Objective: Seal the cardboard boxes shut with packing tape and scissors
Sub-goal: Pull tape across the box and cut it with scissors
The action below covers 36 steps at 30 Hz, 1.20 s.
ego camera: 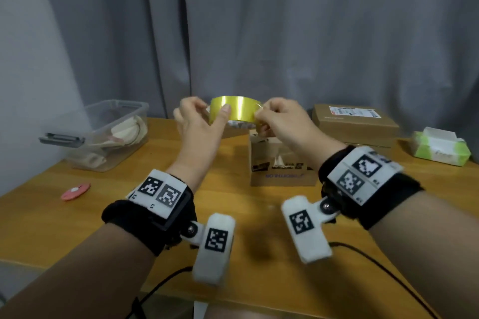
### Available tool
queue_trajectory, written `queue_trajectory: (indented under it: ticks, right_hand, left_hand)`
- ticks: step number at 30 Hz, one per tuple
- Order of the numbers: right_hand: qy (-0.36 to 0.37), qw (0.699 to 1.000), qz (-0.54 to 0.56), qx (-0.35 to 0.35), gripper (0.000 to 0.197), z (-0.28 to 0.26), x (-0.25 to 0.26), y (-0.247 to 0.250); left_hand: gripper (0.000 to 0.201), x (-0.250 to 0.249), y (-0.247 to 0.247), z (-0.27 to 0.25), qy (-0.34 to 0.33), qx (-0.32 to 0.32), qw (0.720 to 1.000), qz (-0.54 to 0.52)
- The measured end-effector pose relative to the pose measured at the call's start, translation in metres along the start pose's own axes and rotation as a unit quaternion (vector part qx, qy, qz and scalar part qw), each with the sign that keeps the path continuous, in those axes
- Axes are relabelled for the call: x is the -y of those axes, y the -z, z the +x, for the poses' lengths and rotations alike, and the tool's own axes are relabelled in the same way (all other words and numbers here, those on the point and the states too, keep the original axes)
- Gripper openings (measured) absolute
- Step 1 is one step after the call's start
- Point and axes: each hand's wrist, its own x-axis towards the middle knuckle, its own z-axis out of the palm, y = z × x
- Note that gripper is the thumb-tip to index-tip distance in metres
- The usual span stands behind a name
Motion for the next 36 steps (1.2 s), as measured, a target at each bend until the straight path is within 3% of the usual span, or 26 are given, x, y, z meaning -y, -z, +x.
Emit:
queue_trajectory:
  ticks: [3, 6, 9, 12, 16, 18, 20, 24, 29, 31, 34, 36]
  right_hand:
    - [-0.049, 0.996, 0.047, 0.056, 0.017, 0.009, 0.023, 0.001]
    - [-0.086, 0.99, 0.088, 0.071, 0.017, 0.012, 0.033, -0.001]
    - [-0.094, 0.99, 0.07, 0.085, 0.013, 0.011, 0.033, 0.002]
    - [-0.095, 0.989, 0.066, 0.088, 0.008, 0.008, 0.03, 0.009]
    - [-0.091, 0.992, 0.03, 0.086, 0.007, 0.002, 0.025, 0.025]
    - [-0.09, 0.99, 0.04, 0.096, 0.016, -0.002, 0.021, 0.031]
    - [-0.072, 0.99, 0.084, 0.09, 0.018, -0.007, 0.016, 0.032]
    - [-0.017, 0.98, 0.169, 0.101, 0.016, -0.01, 0.016, 0.03]
    - [-0.001, 0.956, 0.27, 0.118, 0.015, -0.008, 0.019, 0.031]
    - [0.018, 0.964, 0.237, 0.115, 0.009, -0.008, 0.019, 0.031]
    - [0.036, 0.984, 0.131, 0.117, 0.045, -0.004, 0.016, 0.027]
    - [0.026, 0.991, 0.076, 0.105, 0.043, -0.001, 0.019, 0.02]
  left_hand:
    - [0.06, 0.004, 0.011, 0.002, -0.155, 0.132, 0.97, 0.135]
    - [0.069, 0.005, 0.016, 0.003, -0.179, 0.217, 0.947, 0.155]
    - [0.048, 0.005, 0.024, 0.009, -0.165, 0.225, 0.958, 0.074]
    - [0.033, 0.005, 0.027, 0.013, -0.22, 0.21, 0.945, 0.119]
    - [0.036, 0.007, 0.032, 0.01, -0.289, 0.182, 0.925, 0.164]
    - [0.039, 0.009, 0.033, 0.009, -0.309, 0.187, 0.917, 0.171]
    - [0.038, 0.01, 0.031, 0.007, -0.288, 0.215, 0.919, 0.159]
    - [0.019, 0.002, 0.022, 0.005, -0.17, 0.257, 0.95, 0.04]
    - [0.018, 0.0, 0.014, 0.0, -0.104, 0.273, 0.954, -0.067]
    - [0.018, 0.002, 0.012, -0.001, -0.076, 0.278, 0.953, -0.094]
    - [0.015, 0.009, 0.008, -0.001, -0.045, 0.285, 0.952, -0.1]
    - [0.016, 0.014, 0.004, -0.002, -0.003, 0.294, 0.951, -0.098]
